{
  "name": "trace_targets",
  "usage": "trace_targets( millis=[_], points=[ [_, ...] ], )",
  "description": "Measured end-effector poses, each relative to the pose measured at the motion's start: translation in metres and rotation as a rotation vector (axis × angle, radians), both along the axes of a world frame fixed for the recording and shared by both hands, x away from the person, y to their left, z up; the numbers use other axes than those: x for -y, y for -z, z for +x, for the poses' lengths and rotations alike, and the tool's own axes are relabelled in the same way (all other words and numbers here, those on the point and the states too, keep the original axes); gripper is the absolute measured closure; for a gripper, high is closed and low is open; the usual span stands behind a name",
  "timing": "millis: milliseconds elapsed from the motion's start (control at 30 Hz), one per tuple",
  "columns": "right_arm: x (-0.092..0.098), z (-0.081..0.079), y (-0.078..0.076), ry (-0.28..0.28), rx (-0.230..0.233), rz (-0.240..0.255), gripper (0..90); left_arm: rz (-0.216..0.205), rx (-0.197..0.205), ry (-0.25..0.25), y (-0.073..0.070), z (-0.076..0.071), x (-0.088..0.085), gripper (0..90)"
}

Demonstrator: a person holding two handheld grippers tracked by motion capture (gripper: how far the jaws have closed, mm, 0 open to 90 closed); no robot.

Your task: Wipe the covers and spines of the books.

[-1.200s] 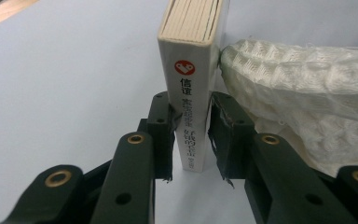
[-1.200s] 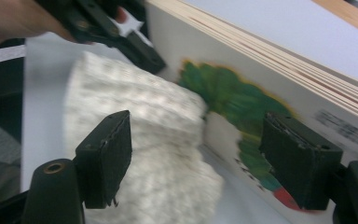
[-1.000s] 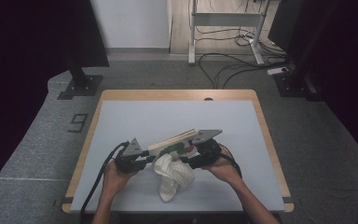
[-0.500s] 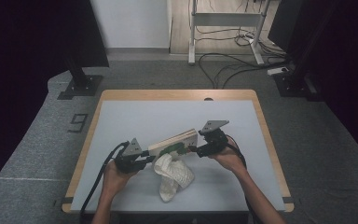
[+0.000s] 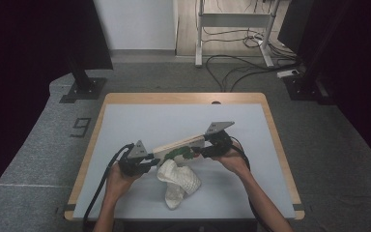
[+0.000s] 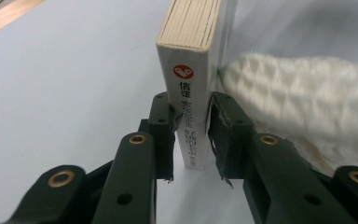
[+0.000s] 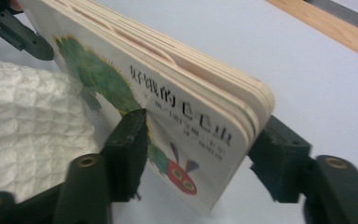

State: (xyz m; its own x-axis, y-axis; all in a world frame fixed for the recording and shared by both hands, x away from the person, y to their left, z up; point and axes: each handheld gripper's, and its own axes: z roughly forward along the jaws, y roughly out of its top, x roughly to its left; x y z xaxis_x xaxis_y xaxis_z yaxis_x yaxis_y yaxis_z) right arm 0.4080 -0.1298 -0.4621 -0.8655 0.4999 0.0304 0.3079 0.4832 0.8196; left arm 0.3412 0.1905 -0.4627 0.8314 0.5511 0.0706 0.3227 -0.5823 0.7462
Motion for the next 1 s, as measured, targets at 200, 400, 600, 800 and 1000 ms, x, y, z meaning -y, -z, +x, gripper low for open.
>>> trace_targets(
  millis=[200, 400, 600, 800, 1000],
  points=[
    [0.003, -0.002, 0.001, 0.015, 0.005, 0.016, 47.2, -0.002, 0.009, -0.016, 0.000, -0.001, 0.000, 68.8],
    [0.004, -0.003, 0.001, 0.010, 0.007, 0.010, 47.6, -0.052, -0.014, -0.064, -0.007, -0.008, -0.013, 51.3],
    [0.004, -0.003, 0.001, 0.012, 0.005, 0.008, 46.9, -0.093, -0.037, -0.059, -0.019, -0.024, -0.021, 27.7],
    [0.003, -0.003, 0.001, 0.015, 0.000, 0.011, 44.8, -0.134, -0.058, -0.007, -0.033, -0.042, -0.023, 15.2],
    [0.001, -0.003, 0.000, 0.019, -0.005, 0.006, 43.3, -0.114, -0.050, 0.073, -0.041, -0.056, -0.006, 14.2]
  ],
)
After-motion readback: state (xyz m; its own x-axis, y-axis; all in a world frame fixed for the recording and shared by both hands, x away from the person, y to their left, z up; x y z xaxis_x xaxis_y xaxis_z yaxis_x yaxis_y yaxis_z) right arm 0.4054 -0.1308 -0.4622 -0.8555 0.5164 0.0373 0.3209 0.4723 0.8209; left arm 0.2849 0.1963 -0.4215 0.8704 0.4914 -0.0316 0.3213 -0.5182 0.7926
